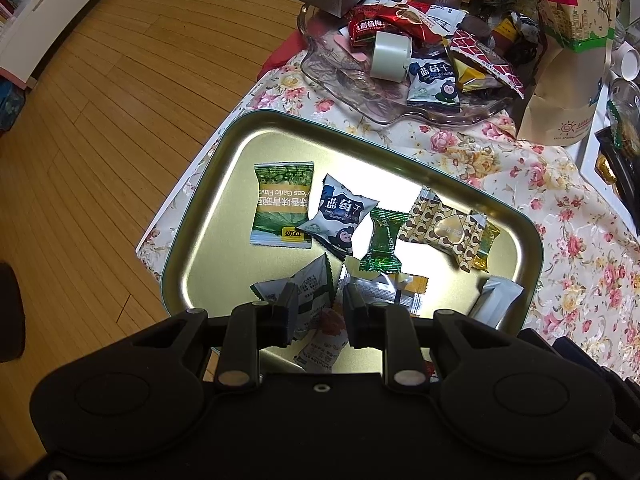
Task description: Organize snacks
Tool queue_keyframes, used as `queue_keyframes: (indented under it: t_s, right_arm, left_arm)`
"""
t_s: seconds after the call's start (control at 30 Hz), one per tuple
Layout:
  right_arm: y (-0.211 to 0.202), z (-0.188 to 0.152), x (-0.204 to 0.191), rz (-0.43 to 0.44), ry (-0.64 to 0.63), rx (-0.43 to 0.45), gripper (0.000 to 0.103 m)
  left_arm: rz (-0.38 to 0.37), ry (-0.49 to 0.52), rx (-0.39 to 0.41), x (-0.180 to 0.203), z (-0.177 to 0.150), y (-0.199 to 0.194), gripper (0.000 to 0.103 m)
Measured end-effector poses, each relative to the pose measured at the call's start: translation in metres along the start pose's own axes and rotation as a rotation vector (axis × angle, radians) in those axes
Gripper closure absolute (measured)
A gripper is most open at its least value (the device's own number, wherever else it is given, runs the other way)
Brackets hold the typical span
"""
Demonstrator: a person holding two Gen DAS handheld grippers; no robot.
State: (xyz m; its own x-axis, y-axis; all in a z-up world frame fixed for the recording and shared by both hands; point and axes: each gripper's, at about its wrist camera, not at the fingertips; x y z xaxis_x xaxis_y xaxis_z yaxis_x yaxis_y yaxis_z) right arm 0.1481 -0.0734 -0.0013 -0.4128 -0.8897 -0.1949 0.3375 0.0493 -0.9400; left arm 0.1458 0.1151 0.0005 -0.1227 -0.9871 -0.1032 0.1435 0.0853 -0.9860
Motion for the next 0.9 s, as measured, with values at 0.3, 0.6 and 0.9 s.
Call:
queue_keyframes:
  t_s: [0.3,0.6,0.9]
  right_arm:
    - [0.0011,-0.0012,-0.0008,0.003,-0.001,-0.003,0.067]
    - [0.0016,-0.0019,-0.0019,0.004,-0.008,-0.006,0.067]
    - [0.0016,-0.0022,-0.0017,0.004,-0.009,-0.008,0.067]
  left_arm:
    - [-0.006,-0.002,-0.001,0.0003,0.0002,0.0,0.071]
    - [-0.012,-0.005,-0.004,-0.0003,-0.0004,-0.0001,0.071]
    - [-0.01,-0.006,-0.005,-0.0004,0.0001,-0.0006,0.071]
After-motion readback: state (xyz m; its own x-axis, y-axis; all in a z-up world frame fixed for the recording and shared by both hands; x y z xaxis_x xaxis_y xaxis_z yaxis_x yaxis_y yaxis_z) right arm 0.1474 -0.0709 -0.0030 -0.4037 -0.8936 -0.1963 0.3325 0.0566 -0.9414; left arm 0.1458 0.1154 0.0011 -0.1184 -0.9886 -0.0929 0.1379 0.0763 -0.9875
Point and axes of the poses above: each gripper's, at about its wrist camera, not at the fingertips, and y roughly the way its jaws point, x to its right, z to its top, and after that the axes turned 5 degrees about y, right-handed
